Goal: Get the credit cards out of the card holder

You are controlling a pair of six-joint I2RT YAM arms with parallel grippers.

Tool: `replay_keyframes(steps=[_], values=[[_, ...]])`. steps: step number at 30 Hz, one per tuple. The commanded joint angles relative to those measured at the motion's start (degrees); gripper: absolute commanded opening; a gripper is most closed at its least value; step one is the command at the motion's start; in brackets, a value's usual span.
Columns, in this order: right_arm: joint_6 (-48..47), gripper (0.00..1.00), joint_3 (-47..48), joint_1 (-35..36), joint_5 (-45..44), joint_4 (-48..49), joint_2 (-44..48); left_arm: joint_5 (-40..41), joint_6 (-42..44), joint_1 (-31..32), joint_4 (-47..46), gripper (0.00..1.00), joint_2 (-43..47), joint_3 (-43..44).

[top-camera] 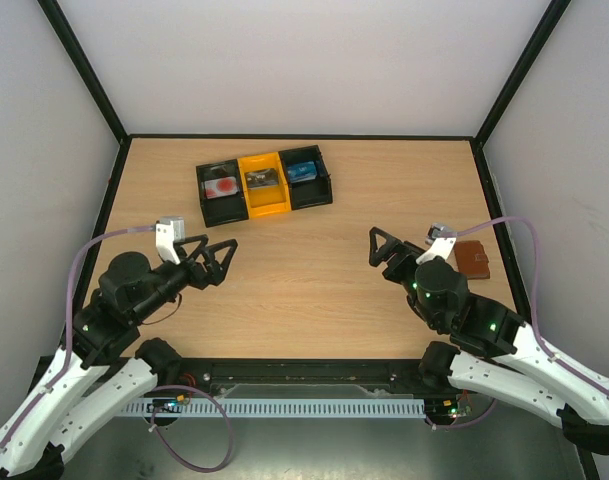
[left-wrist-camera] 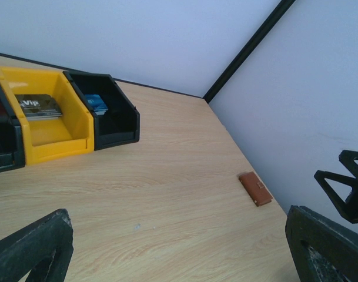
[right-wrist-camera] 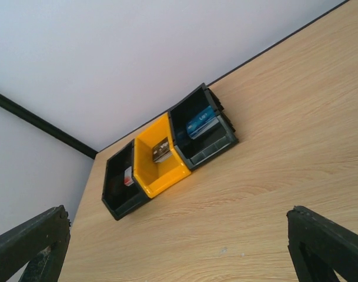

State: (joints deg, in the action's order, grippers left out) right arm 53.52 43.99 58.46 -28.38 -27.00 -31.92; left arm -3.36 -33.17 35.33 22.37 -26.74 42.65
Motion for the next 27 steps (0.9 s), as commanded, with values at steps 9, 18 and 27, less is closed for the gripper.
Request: replay_keyframes(steps=[9, 18, 27], values=[[-0.8, 0.98, -2.7, -0.3, -19.1, -1.3, -4.9, 6.8, -1.6, -0.3, -0.1, 0.99, 2.4, -6.0], [-3.1, 0.98, -6.8, -3.8, -34.7, 1.2, -13.2, 10.9, -1.3, -0.3, -0.5, 0.99, 3.3, -5.9], [-9.4, 0.98, -5.6, -27.8, -22.3, 8.0, -28.7, 7.4, -0.5, -0.3, -2.6, 0.99, 7.0, -8.4]])
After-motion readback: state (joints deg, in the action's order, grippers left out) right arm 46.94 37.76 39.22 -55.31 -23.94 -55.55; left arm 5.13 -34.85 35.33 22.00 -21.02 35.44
